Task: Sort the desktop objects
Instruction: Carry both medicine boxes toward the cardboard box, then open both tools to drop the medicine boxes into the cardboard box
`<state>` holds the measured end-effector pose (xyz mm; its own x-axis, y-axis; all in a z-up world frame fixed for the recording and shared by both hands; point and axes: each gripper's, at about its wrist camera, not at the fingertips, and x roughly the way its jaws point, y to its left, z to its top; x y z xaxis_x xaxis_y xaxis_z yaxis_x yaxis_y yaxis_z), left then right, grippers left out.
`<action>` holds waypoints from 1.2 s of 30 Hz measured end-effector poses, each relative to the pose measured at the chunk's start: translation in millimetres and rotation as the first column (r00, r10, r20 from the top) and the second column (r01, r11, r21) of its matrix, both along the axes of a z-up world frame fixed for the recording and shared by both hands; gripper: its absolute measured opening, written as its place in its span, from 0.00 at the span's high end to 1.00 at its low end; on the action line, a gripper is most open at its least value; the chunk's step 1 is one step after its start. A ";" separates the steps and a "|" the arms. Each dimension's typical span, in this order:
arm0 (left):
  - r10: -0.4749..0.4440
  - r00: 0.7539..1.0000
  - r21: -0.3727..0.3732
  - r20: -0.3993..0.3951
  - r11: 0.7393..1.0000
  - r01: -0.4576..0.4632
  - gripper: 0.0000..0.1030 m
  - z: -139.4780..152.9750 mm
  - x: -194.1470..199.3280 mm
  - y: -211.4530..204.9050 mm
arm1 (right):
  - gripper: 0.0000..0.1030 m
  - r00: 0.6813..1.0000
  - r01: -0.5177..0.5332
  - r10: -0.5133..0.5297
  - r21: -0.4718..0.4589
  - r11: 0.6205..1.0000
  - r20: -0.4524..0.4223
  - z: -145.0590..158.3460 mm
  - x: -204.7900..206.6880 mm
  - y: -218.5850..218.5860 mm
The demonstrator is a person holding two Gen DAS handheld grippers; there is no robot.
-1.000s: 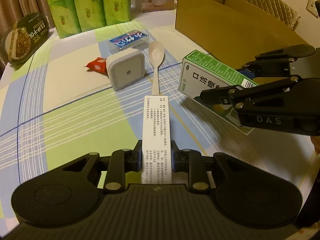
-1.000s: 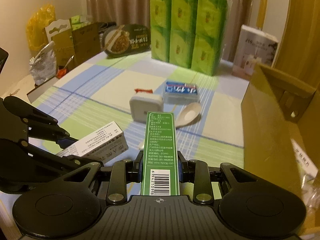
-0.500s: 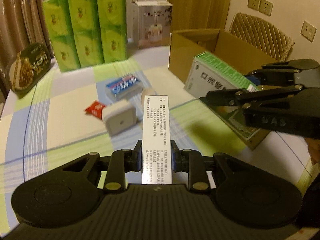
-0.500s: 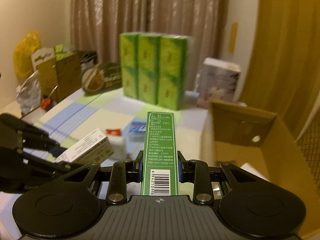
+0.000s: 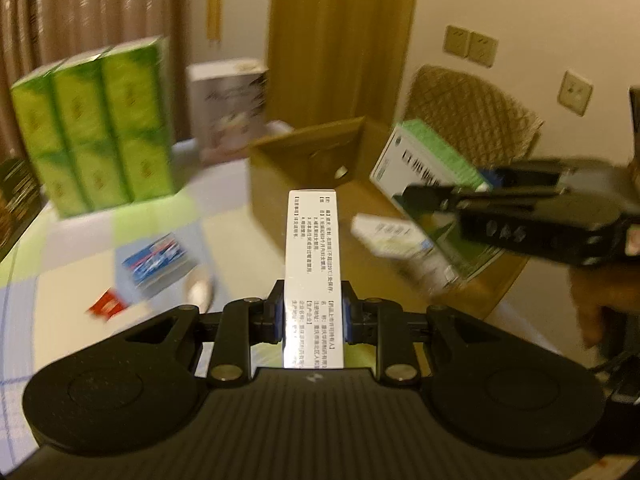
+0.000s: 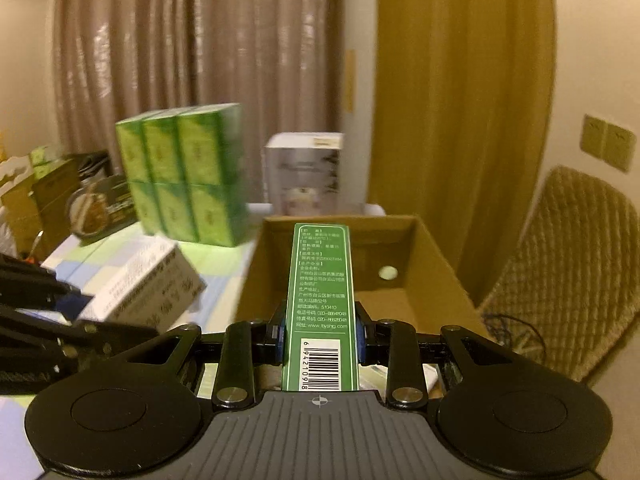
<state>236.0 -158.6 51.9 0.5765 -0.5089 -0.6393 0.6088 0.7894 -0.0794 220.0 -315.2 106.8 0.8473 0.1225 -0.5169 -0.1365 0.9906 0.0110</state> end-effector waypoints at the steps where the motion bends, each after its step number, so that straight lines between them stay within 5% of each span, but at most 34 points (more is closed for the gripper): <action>1: -0.009 1.000 -0.005 0.003 1.000 0.009 0.79 2.9 0.6 -8.5 | 0.73 1.000 0.008 -0.008 0.001 1.000 -0.002 -1.1 0.2 -5.6; 17: -0.055 0.997 -0.043 -0.045 0.998 0.053 0.79 -7.7 27.7 -98.3 | 0.73 0.995 0.093 -0.091 0.075 0.993 -0.026 -8.3 12.6 -56.9; 19: -0.048 0.997 -0.040 -0.052 0.998 0.046 0.71 -11.4 31.4 -101.8 | 0.73 0.995 0.093 -0.091 0.081 0.992 -0.031 -9.5 13.3 -58.7; 30: -0.017 0.999 -0.021 -0.031 1.000 0.016 0.70 -12.1 30.5 -85.7 | 0.73 0.997 0.071 -0.068 0.104 0.992 -0.031 -11.1 14.2 -50.0; 34: -0.013 1.000 -0.017 -0.019 1.000 0.013 0.69 -8.8 29.0 -79.8 | 0.54 0.998 0.068 -0.067 0.114 0.991 -0.013 -9.1 13.4 -48.7; 36: -0.010 1.000 -0.013 -0.015 1.000 0.010 0.69 -8.6 28.6 -76.4 | 0.53 0.998 0.062 -0.061 0.116 0.991 -0.013 -9.2 13.8 -45.9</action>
<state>264.6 -235.0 43.2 0.5619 -0.5227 -0.6411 0.6153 0.7822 -0.0984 233.8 -361.1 97.6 0.8501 0.1303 -0.5102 -0.0751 0.9890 0.1276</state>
